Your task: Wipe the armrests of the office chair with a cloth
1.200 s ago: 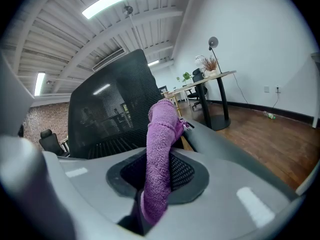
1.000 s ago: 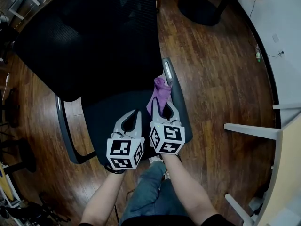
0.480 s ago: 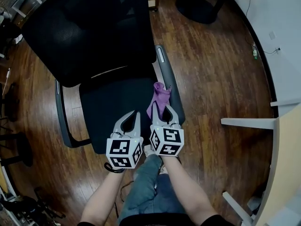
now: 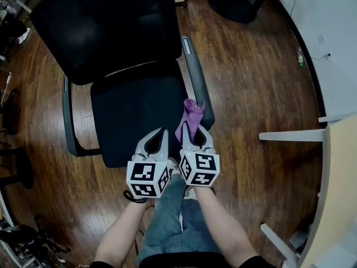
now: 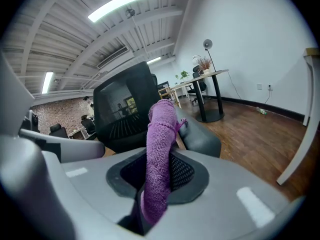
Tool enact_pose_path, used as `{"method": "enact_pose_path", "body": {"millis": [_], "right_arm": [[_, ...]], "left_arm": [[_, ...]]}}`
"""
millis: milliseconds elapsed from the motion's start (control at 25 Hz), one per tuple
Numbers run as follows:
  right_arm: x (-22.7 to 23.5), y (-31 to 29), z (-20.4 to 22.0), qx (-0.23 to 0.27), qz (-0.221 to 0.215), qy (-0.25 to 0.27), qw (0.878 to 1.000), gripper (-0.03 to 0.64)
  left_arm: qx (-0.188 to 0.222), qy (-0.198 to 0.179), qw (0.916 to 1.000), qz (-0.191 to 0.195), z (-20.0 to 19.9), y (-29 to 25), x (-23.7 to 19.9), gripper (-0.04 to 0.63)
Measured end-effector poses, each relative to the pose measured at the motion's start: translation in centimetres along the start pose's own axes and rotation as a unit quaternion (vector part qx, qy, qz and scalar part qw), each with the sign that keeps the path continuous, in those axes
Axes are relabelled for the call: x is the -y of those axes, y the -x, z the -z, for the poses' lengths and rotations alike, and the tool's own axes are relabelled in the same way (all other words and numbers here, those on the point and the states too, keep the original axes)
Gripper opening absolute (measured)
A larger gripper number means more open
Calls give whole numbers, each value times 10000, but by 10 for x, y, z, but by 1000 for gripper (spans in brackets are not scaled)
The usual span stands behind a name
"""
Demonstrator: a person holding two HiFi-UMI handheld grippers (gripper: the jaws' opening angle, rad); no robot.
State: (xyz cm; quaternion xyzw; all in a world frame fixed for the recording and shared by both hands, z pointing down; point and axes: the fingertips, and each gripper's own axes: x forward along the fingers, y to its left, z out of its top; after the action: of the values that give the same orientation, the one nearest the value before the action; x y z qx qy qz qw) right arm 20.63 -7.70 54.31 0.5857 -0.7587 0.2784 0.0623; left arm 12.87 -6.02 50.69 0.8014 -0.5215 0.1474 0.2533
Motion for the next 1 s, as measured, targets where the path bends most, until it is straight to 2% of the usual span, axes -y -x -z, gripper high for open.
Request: {"method": "enact_pose_path", "body": {"millis": [600,840,1000], "right_arm": [[33,7,93,-347,-86,39,9994,67],[53,3,132,-625,-21,17,9980,67],[55,1,143,-694,-64,92,9975,67]], "left_arm": [[-18,75,9999,-136,76,-5,4,5],[-66,71,9998,-188,97,-11,3,4],[-66,91,9996,-242,104,-13,-1,3]]}}
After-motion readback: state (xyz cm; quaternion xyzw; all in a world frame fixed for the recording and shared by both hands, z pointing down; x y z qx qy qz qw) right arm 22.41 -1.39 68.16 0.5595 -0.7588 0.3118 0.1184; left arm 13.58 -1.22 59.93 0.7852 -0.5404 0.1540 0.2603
